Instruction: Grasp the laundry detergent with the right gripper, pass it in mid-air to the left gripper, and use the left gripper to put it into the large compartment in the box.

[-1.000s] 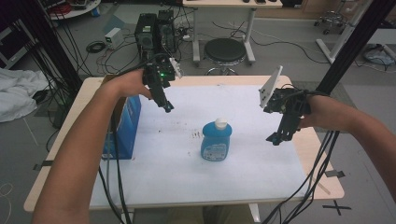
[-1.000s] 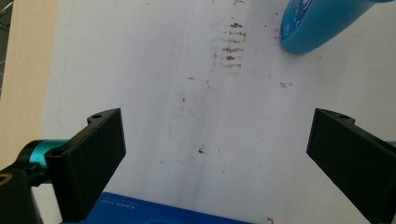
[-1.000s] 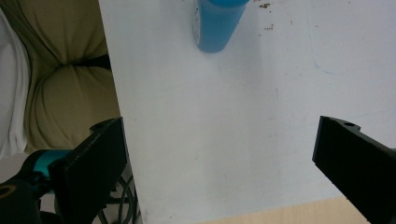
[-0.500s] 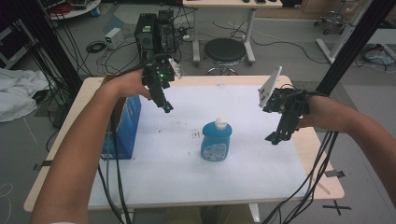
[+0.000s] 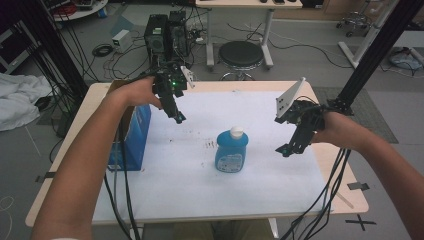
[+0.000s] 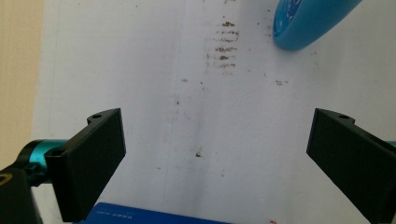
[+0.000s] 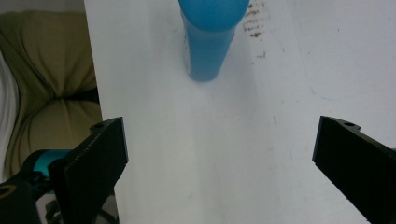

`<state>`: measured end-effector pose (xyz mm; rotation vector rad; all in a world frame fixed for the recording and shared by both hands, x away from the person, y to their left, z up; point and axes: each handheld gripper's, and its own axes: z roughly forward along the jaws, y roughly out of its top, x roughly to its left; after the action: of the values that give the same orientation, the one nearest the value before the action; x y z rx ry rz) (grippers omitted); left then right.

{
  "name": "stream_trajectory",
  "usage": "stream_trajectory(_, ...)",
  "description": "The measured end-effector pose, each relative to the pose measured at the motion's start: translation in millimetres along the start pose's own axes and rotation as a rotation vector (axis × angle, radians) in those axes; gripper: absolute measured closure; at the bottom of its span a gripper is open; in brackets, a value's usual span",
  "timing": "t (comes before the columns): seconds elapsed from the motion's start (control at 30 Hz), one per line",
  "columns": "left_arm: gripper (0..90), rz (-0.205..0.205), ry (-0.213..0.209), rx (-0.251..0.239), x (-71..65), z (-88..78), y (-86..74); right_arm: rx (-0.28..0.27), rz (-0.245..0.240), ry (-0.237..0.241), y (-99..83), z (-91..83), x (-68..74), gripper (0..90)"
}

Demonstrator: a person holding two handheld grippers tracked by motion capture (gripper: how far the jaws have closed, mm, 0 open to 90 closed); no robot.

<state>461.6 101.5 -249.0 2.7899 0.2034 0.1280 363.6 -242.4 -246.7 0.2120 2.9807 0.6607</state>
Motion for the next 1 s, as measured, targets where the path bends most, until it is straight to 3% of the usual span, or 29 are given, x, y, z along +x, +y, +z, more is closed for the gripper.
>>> stream_trajectory(0.37, 4.6, 0.021, -0.001, -0.002, -1.0, 0.8, 3.6, -0.121, 0.033, 0.025, -20.0, 23.9, -3.7, 2.3)
stream_trajectory(0.57, 4.6, 0.031, -0.003, -0.012, -2.3, 1.1, 6.5, -0.232, 0.037, 0.041, -25.4, 31.7, -5.3, 2.3)
stream_trajectory(1.0, 4.6, 0.036, -0.007, -0.017, -4.5, 3.3, 5.9, -0.38, 0.065, 0.06, -36.4, 62.8, -6.8, 2.3)
